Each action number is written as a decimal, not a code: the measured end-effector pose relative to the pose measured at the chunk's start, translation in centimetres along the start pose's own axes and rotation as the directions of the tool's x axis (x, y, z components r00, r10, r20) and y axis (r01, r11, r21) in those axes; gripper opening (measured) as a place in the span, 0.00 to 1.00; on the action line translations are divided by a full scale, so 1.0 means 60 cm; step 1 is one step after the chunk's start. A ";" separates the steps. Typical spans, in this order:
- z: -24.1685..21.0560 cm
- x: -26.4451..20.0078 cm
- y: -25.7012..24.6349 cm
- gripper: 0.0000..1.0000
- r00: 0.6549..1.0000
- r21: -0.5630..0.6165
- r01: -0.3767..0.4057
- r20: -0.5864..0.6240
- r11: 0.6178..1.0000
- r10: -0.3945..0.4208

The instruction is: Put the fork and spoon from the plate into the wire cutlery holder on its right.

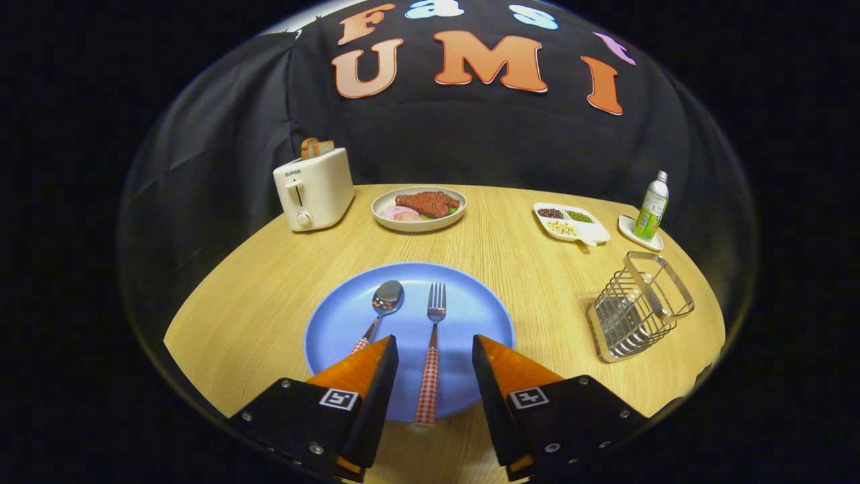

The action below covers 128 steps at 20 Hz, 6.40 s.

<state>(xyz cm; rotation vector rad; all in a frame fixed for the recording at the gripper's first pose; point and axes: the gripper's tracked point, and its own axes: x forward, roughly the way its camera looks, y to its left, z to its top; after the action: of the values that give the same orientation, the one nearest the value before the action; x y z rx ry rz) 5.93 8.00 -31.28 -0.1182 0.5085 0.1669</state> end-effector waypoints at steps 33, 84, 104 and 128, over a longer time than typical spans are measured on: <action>0.137 -0.166 -0.243 0.10 0.982 0.016 0.059 -0.179 0.998 -0.056; 0.137 -0.098 -0.167 0.99 0.976 0.105 0.104 -0.201 0.989 -0.081; -0.020 0.035 0.098 0.77 0.992 0.028 0.032 -0.125 0.999 -0.028; 0.065 -0.036 0.024 0.07 0.989 0.037 0.012 -0.149 0.999 -0.006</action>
<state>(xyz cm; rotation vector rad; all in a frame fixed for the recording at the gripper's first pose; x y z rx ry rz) 5.64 9.71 -26.97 -0.0959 0.6592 0.1401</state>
